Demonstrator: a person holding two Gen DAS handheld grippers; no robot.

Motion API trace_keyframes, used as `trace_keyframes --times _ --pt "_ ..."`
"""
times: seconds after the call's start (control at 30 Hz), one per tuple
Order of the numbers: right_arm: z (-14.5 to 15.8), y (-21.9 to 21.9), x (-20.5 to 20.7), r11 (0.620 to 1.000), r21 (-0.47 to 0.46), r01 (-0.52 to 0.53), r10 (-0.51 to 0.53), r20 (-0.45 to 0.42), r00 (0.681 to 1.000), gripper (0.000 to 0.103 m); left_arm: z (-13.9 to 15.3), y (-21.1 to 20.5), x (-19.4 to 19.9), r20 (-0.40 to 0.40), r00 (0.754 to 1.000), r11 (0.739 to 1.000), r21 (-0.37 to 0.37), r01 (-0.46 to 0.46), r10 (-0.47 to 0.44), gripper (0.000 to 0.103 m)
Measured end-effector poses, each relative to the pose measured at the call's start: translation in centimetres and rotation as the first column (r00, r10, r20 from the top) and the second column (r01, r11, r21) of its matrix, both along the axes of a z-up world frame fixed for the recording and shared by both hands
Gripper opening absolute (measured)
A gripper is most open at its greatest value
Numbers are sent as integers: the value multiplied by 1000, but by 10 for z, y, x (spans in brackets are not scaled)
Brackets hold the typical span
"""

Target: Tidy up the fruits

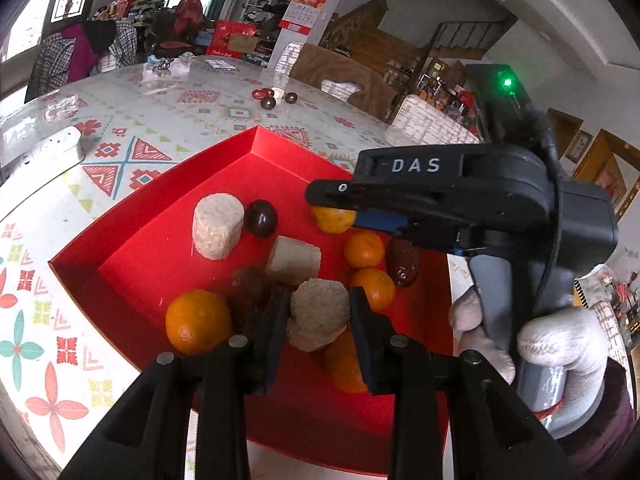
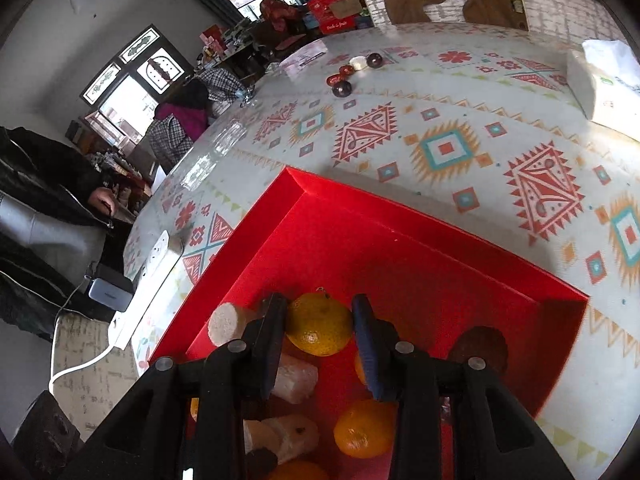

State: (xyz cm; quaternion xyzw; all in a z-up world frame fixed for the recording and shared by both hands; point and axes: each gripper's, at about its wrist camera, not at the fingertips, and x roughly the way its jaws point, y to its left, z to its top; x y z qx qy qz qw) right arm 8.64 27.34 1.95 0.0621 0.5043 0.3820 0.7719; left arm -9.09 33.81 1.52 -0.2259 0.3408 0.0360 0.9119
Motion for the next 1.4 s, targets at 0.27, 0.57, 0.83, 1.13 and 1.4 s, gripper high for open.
trace_keyframes --times 0.27,0.57,0.83,1.13,1.4 --pt "10 -19 -3 998 65 21 -21 3 1000 39 7 -5 -5 21 1000 1000 -1 -1 1 57" --pt "33 -74 -38 995 79 60 -67 90 994 42 29 -33 -20 44 998 991 126 -40 35 73" --pt "30 -136 -80 988 30 149 -152 174 973 46 48 -84 -32 61 996 953 295 -73 57 87" --pt "31 -207 -113 964 55 259 -265 209 942 53 54 -140 -41 55 998 931 365 -17 -3 88" --pt "29 -252 -128 943 64 327 -332 241 912 57 63 -168 -47 78 997 914 404 -32 0 88"
